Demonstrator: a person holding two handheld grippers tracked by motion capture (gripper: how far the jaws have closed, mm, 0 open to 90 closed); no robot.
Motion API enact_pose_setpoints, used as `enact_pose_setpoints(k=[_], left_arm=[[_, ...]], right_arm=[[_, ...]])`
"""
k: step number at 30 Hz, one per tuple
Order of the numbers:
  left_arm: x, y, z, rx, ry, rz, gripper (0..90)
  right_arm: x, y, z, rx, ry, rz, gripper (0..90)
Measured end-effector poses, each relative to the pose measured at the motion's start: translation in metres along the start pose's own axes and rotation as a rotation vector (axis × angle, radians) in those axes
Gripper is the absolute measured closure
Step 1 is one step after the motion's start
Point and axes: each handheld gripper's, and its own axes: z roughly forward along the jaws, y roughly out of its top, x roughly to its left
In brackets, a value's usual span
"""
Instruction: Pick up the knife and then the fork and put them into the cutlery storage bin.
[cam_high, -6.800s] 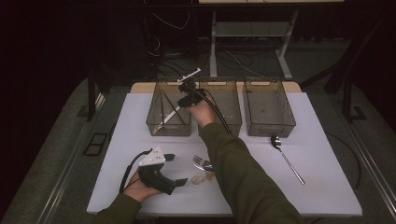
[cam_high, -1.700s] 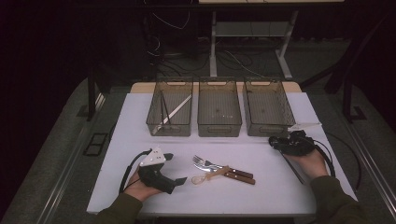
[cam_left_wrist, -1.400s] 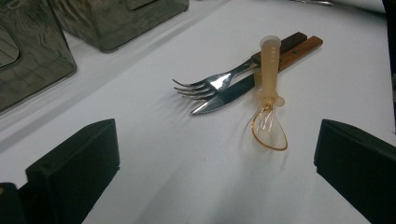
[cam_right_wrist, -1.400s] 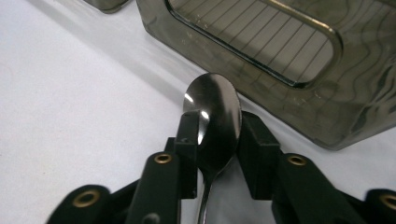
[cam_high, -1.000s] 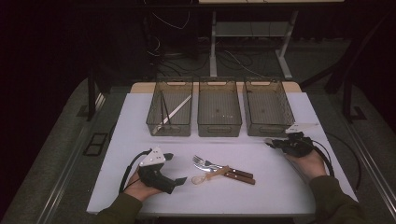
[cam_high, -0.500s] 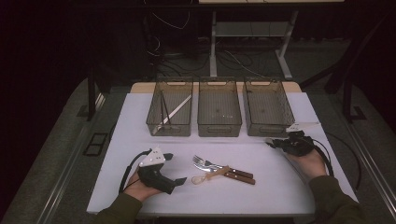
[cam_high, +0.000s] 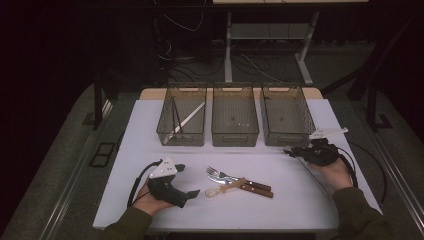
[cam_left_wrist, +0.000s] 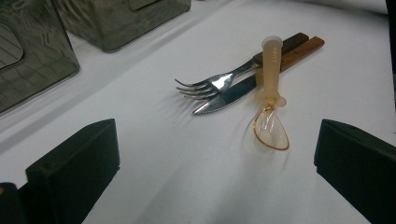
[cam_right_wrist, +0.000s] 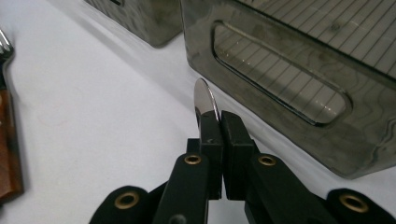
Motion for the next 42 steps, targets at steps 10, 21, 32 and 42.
enact_pose_setpoints(k=[10,21,32,42], left_arm=[[0.000,0.000,0.000,0.000,0.000,-0.002,0.0],[0.001,0.000,0.000,0.001,-0.001,0.001,0.0],[0.002,-0.001,0.001,-0.001,0.003,-0.006,0.0],[0.001,-0.001,0.003,0.003,0.005,-0.006,0.0]], right_arm=[[0.006,0.009,-0.009,-0.034,0.031,0.004,88.6],[0.013,0.022,-0.018,-0.104,0.050,-0.001,88.6],[0.017,0.041,-0.024,-0.175,0.066,0.007,88.6],[0.019,0.052,-0.021,-0.198,0.068,0.002,88.6]])
